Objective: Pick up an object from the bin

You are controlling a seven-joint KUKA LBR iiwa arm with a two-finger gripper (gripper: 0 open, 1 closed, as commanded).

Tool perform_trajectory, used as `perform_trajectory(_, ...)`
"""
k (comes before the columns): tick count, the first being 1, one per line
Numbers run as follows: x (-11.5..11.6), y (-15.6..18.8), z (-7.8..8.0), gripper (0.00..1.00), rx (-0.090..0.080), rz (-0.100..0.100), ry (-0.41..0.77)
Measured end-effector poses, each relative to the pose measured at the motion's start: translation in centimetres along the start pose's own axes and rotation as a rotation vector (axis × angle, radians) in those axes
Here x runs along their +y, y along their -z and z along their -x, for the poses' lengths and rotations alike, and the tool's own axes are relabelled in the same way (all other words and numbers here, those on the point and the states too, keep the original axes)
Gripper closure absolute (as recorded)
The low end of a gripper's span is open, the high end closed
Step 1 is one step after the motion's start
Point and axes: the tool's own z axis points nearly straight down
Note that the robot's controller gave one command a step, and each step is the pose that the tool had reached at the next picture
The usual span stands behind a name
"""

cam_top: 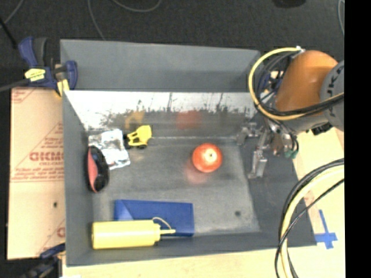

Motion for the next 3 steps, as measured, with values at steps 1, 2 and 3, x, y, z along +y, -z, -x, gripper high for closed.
perform_trajectory(1,0.0,0.5,0.2,0.0,-0.008,-0.002,0.003)
perform_trajectory(2,6.6,-5.2,0.8,0.0,-0.008,0.0,-0.014)
perform_trajectory(3,7.7,-3.5,1.0,0.0,-0.005,-0.002,0.021)
